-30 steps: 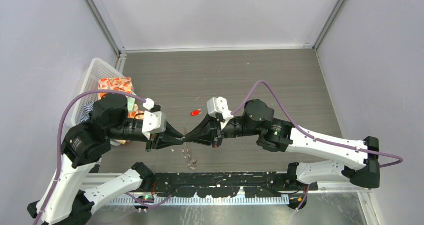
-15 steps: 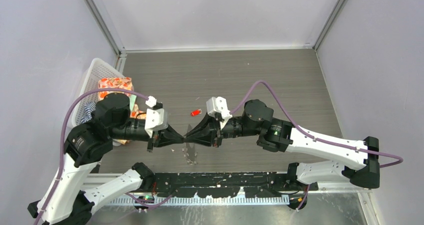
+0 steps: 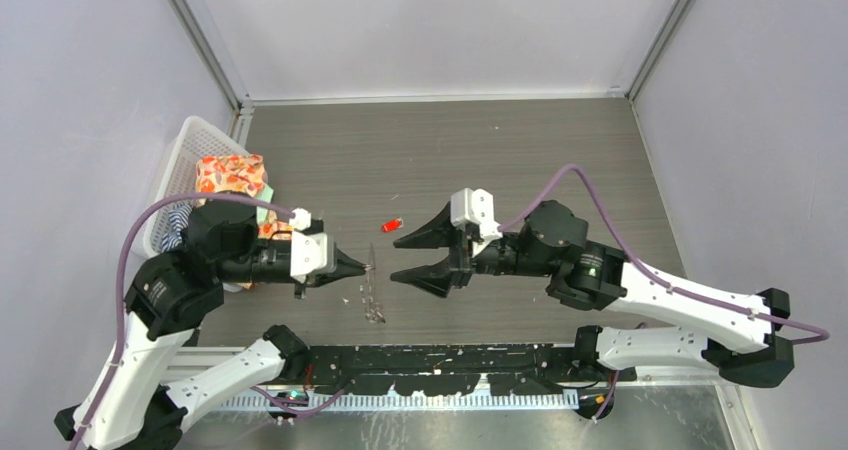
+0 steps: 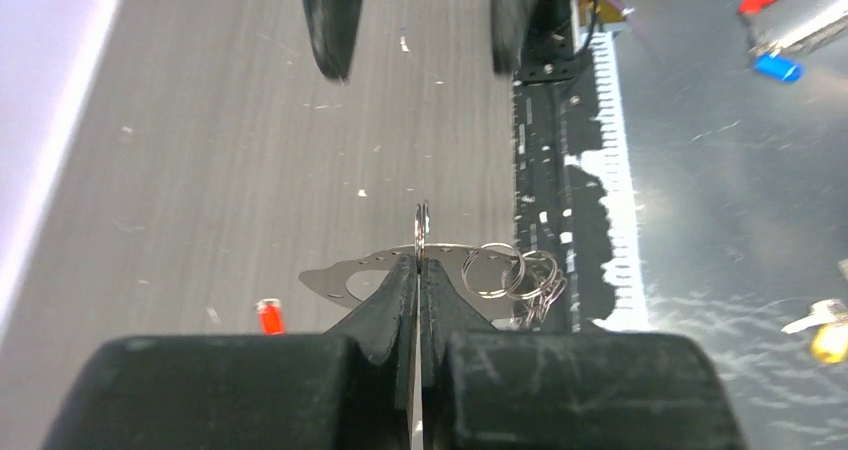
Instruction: Put the keys on the keyring
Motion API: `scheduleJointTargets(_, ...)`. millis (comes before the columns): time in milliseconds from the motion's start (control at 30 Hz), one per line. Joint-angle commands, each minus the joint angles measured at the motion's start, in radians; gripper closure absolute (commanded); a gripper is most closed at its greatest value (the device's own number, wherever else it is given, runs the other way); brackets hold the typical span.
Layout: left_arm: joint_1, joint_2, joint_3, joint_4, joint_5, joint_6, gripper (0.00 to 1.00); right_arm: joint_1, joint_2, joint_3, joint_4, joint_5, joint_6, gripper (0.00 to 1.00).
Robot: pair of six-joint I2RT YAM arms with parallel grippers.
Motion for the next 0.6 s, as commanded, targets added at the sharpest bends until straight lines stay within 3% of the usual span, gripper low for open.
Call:
scheduleJointTargets(0, 0.001, -0.053, -0.011, 0.051, -0.021, 0.252, 0.99, 0.004, -0.057, 0.049, -0.05, 0.111, -0.061, 0.44)
scheduleJointTargets(267, 0.001, -0.118, -0.064, 0.03, -0.003, 0.477, 0.99, -0.003, -0.057, 0.037, -0.087, 0.235, -0.048, 0.43)
scheduleJointTargets(567, 0.001, -0.157, -0.088, 0.028, 0.005, 0.573, 0.99, -0.018, -0.048, -0.025, -0.098, 0.379, -0.033, 0.46)
